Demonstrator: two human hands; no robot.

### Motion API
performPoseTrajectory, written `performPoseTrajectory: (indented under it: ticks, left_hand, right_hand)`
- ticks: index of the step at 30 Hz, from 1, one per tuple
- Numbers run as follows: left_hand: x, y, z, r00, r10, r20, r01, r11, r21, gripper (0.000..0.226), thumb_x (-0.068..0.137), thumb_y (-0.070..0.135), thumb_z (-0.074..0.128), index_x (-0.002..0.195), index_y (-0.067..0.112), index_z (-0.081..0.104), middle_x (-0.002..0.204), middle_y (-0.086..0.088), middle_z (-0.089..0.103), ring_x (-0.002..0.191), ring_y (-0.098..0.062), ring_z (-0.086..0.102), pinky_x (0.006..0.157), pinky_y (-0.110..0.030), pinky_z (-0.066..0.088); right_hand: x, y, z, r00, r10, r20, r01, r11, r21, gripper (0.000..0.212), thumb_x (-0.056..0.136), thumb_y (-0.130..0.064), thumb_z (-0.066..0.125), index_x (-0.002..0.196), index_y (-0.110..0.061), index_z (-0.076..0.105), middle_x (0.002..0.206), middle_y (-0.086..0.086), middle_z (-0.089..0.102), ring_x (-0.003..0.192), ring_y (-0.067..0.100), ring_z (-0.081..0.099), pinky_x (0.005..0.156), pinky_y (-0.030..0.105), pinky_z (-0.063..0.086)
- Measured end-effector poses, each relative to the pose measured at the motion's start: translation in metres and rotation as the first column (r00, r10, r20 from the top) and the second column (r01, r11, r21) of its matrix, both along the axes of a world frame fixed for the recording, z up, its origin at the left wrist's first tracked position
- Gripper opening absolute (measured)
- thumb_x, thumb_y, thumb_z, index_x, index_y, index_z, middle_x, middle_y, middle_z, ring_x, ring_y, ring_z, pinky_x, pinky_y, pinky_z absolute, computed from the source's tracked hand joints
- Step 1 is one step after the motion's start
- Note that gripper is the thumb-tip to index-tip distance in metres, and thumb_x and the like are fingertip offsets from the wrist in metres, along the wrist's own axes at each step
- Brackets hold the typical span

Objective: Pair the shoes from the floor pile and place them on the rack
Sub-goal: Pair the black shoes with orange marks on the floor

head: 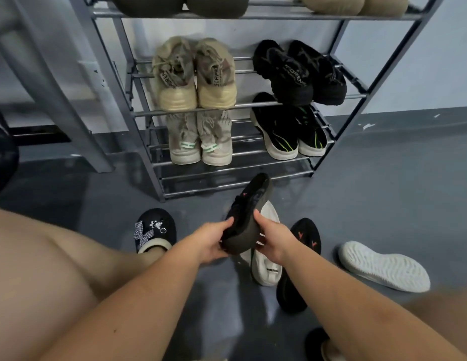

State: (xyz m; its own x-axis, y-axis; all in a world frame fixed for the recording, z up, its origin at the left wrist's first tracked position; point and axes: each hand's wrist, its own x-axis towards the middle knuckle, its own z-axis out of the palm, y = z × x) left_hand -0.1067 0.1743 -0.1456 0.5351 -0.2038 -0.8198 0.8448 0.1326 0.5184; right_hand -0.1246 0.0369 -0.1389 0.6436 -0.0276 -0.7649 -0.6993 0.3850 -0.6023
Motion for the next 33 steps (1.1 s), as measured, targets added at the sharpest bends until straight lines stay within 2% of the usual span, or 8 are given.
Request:
performPoseTrajectory:
  ticks: [4,7,12,18,23,28,31,33]
  left_hand:
    - [-0.005,0.004,-0.008,1.0,-0.014,-0.018,0.014,0.999,0.032,0.033,0.095,0.013,0.053,0.126,0.003,0.053,0.088,-0.01,0.063,0.082,-0.025,0.062,0.08,-0.042,0.052]
    - [-0.007,0.006,-0.02,0.998,0.0,-0.065,0.001,1.0,0.024,0.033,0.094,0.007,0.053,0.127,0.003,0.052,0.097,-0.013,0.062,0.104,-0.034,0.06,0.088,-0.045,0.049]
    - [-0.004,0.012,-0.036,0.992,-0.057,-0.11,0.068,0.993,0.099,0.039,0.091,0.003,0.056,0.13,0.001,0.05,0.106,-0.015,0.061,0.105,-0.033,0.057,0.095,-0.047,0.048]
    - [0.007,0.016,-0.064,0.985,-0.165,-0.058,0.175,0.949,0.261,0.046,0.089,0.006,0.058,0.134,0.012,0.048,0.129,-0.013,0.057,0.117,-0.033,0.054,0.088,-0.042,0.05]
    - [0.012,0.01,-0.089,0.958,-0.287,-0.003,0.258,0.855,0.451,0.048,0.085,0.006,0.064,0.13,0.015,0.053,0.128,-0.011,0.059,0.12,-0.03,0.053,0.102,-0.046,0.043]
    - [0.007,0.004,-0.105,0.904,-0.422,-0.065,0.393,0.762,0.516,0.046,0.085,0.002,0.061,0.129,0.011,0.053,0.126,-0.013,0.06,0.118,-0.03,0.054,0.102,-0.041,0.043]
    - [0.009,0.0,-0.108,0.896,-0.432,-0.109,0.427,0.764,0.484,0.042,0.088,0.001,0.055,0.128,0.011,0.053,0.124,-0.017,0.059,0.117,-0.032,0.055,0.1,-0.045,0.046]
    - [0.011,-0.004,-0.108,0.899,-0.423,-0.113,0.423,0.772,0.475,0.038,0.09,0.001,0.051,0.126,0.01,0.054,0.124,-0.018,0.059,0.117,-0.033,0.054,0.098,-0.043,0.047]
  right_hand:
    - [0.001,0.003,-0.008,0.998,0.061,0.031,-0.06,0.998,-0.025,0.037,0.093,-0.027,0.059,0.123,-0.006,0.058,0.113,0.009,0.067,0.096,0.021,0.065,0.081,0.031,0.053]
    - [0.0,0.007,-0.018,0.987,0.158,0.039,-0.154,0.984,-0.091,0.037,0.09,-0.013,0.062,0.126,-0.007,0.055,0.115,0.01,0.065,0.086,0.016,0.064,0.069,0.024,0.053]
    - [0.008,0.01,-0.043,0.959,0.285,-0.007,-0.282,0.946,-0.157,0.047,0.089,-0.002,0.06,0.135,-0.008,0.051,0.128,0.014,0.061,0.115,0.03,0.059,0.091,0.035,0.051]
    - [0.017,0.013,-0.074,0.927,0.373,-0.045,-0.372,0.895,-0.246,0.044,0.09,0.004,0.056,0.132,-0.005,0.053,0.121,0.018,0.062,0.088,0.019,0.059,0.057,0.013,0.046]
    - [0.025,0.011,-0.11,0.902,0.4,-0.162,-0.431,0.858,-0.279,0.039,0.088,0.008,0.056,0.126,0.0,0.055,0.124,0.023,0.061,0.106,0.031,0.06,0.094,0.038,0.049]
    - [0.026,0.015,-0.132,0.87,0.433,-0.238,-0.487,0.831,-0.268,0.035,0.086,-0.002,0.063,0.121,-0.004,0.06,0.119,0.019,0.064,0.1,0.027,0.062,0.092,0.036,0.05]
    - [0.026,0.013,-0.137,0.856,0.454,-0.248,-0.511,0.816,-0.27,0.038,0.084,-0.006,0.066,0.122,-0.002,0.06,0.12,0.016,0.065,0.109,0.029,0.062,0.098,0.04,0.05]
    - [0.027,0.01,-0.136,0.854,0.461,-0.243,-0.516,0.81,-0.279,0.039,0.084,-0.008,0.067,0.122,-0.002,0.061,0.12,0.018,0.065,0.104,0.025,0.063,0.09,0.033,0.053]
